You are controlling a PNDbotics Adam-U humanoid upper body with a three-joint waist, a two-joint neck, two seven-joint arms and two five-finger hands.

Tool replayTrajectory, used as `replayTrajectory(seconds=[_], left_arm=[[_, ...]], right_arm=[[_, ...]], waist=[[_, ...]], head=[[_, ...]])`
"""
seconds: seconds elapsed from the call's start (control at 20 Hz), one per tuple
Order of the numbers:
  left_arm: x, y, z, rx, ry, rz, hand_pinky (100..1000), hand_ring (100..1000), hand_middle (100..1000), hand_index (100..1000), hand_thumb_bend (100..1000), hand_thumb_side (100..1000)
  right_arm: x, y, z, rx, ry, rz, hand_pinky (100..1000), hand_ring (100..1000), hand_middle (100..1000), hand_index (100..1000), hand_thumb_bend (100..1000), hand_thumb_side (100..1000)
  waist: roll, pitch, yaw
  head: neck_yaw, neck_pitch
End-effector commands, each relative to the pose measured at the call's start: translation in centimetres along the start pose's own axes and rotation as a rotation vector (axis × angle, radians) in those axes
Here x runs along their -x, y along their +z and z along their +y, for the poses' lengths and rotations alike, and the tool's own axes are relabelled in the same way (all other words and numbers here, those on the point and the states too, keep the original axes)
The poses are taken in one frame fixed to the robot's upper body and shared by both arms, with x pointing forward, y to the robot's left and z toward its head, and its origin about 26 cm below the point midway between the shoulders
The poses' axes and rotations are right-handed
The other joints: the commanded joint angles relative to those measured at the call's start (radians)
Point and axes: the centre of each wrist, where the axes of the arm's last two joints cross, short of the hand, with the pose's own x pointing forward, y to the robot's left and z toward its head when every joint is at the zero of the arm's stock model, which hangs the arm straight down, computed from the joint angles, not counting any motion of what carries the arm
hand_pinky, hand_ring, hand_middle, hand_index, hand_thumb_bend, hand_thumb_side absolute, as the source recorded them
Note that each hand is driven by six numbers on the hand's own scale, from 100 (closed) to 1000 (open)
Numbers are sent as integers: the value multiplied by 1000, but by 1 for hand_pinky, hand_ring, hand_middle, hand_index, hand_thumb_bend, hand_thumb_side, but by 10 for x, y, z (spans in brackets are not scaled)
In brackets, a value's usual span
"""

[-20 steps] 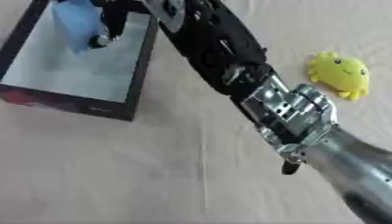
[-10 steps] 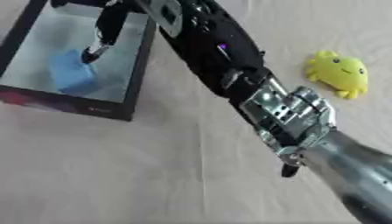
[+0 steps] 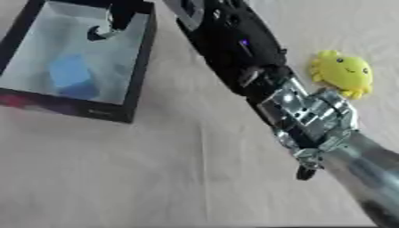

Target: Pick up objects on the table and place them in the box.

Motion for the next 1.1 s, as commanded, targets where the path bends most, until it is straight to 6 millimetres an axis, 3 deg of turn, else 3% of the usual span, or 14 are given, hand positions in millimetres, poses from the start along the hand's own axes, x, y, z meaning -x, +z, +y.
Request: replayTrajectory(seconds=[0.05, 0.45, 0.7, 1.1], left_arm=[[-7, -4, 7, -6, -27, -29, 805, 658, 796, 833, 411, 697], [-3, 0, 16, -26, -60, -15, 805, 657, 797, 833, 411, 696], [-2, 0, 19, -27, -73, -12, 805, 657, 797, 833, 411, 696], [-1, 0, 19, -25, -80, -9, 805, 655, 799, 832, 412, 695]], right_arm=[[9, 27, -24, 66, -30, 22, 938, 860, 796, 878, 482, 322], [39, 107, -32, 72, -90, 131, 935, 864, 799, 875, 482, 343], [57, 163, -18, 42, -85, 264, 935, 878, 823, 888, 490, 379], [69, 225, 12, 33, -114, 426, 939, 893, 845, 900, 498, 400]], waist=[[12, -32, -8], [18, -56, -63], [17, -62, -90], [21, -63, -104]], head=[[17, -1], [53, -1], [64, -1], [80, -1]])
